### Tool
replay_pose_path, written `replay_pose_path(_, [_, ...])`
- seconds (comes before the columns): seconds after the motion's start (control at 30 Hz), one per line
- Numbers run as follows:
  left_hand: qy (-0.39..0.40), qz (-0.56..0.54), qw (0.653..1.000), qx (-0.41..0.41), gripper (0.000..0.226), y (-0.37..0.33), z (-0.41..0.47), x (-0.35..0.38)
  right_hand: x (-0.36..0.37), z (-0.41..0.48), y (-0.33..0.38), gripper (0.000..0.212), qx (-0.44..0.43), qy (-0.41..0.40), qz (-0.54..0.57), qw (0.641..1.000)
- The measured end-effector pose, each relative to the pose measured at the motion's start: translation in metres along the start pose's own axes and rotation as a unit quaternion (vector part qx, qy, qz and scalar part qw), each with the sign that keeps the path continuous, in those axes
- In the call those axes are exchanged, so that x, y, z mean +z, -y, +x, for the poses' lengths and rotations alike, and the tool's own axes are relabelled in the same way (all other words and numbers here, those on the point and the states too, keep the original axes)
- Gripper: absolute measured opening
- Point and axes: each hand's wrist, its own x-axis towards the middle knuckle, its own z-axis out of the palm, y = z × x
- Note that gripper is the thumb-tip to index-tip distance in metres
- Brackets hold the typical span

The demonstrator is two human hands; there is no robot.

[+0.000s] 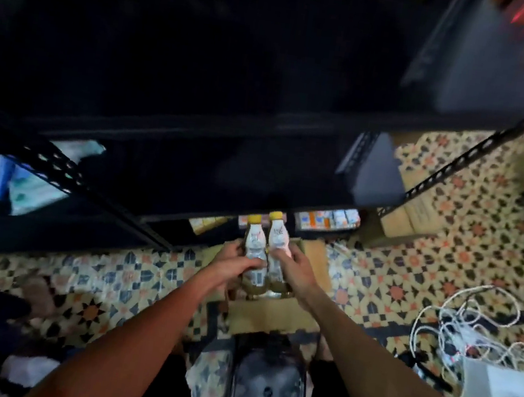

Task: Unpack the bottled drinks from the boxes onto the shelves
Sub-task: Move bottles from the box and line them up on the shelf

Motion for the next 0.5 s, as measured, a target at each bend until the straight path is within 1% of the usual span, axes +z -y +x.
replay_pose_path(0.03, [0.0,0.002,1.0,0.016,0.048,-0.01,-0.009,-0.002,-0.001,-0.01,0.014,0.053,-0.017,0.005,-0.007,1.0])
replay_pose_path(0.07, [0.0,0.007,0.999,0.035,0.048,-0.019,-0.019,-0.003,-0.002,-0.019,0.027,0.038,-0.034,0.012,-0.01,0.999])
replay_pose_path(0.1, [0.001,0.009,0.998,0.057,0.047,-0.029,-0.027,-0.004,-0.005,-0.022,0.035,0.032,-0.049,0.006,-0.011,0.999])
replay_pose_path(0.13, [0.001,0.008,0.997,0.073,0.047,-0.037,-0.034,-0.005,-0.006,-0.03,0.047,0.033,-0.063,0.002,-0.011,0.998])
replay_pose_path(0.2, [0.008,0.008,0.994,0.108,0.051,-0.055,-0.043,-0.009,-0.008,-0.032,0.066,0.043,-0.101,0.001,-0.012,0.995])
replay_pose_path(0.23, [0.01,0.017,0.992,0.123,0.054,-0.063,-0.046,-0.012,-0.008,-0.038,0.079,0.044,-0.115,-0.003,-0.014,0.993])
replay_pose_path(0.3, [0.01,0.026,0.988,0.149,0.057,-0.084,-0.053,-0.016,-0.01,-0.041,0.098,0.031,-0.143,-0.007,-0.008,0.99])
replay_pose_path(0.33, [0.011,0.028,0.986,0.162,0.058,-0.095,-0.056,-0.018,-0.011,-0.043,0.108,0.028,-0.159,-0.002,0.0,0.987])
replay_pose_path(0.4, [0.011,0.038,0.981,0.192,0.06,-0.118,-0.064,-0.021,-0.014,-0.049,0.128,0.035,-0.174,-0.003,0.013,0.985])
replay_pose_path(0.5, [0.026,0.047,0.972,0.231,0.063,-0.152,-0.073,-0.028,-0.018,-0.055,0.158,0.024,-0.221,0.018,0.03,0.975])
